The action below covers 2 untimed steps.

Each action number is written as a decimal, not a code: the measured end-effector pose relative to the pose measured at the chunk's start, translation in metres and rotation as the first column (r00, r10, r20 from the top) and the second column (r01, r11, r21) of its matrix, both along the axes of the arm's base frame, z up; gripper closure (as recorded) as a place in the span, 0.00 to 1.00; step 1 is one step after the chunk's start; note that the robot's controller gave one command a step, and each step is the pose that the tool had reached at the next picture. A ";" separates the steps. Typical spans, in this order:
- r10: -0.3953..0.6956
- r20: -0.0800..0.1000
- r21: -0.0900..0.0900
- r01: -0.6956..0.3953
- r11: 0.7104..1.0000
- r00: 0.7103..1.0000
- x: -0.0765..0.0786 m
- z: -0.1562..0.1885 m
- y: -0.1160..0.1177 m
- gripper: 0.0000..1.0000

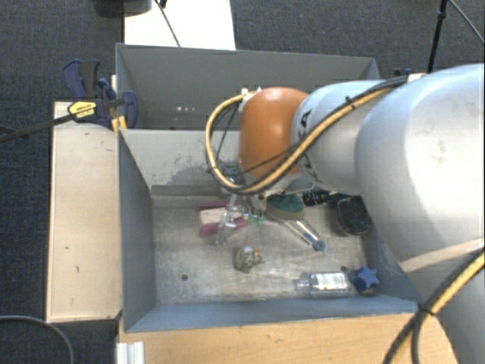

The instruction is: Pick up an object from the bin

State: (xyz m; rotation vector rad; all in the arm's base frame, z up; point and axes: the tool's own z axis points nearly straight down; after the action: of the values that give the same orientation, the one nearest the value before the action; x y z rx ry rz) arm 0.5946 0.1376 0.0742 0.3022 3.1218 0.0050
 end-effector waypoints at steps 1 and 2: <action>-0.002 0.005 0.000 0.002 1.000 1.000 0.002 0.002 0.000 1.00; -0.001 0.003 0.000 0.001 1.000 1.000 0.004 0.099 0.000 1.00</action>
Offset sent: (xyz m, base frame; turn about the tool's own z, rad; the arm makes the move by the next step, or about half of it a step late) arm 0.0000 0.0000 0.0000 0.0000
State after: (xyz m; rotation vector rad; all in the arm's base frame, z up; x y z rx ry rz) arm 0.5981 0.1378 0.1735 0.3027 3.1191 0.0059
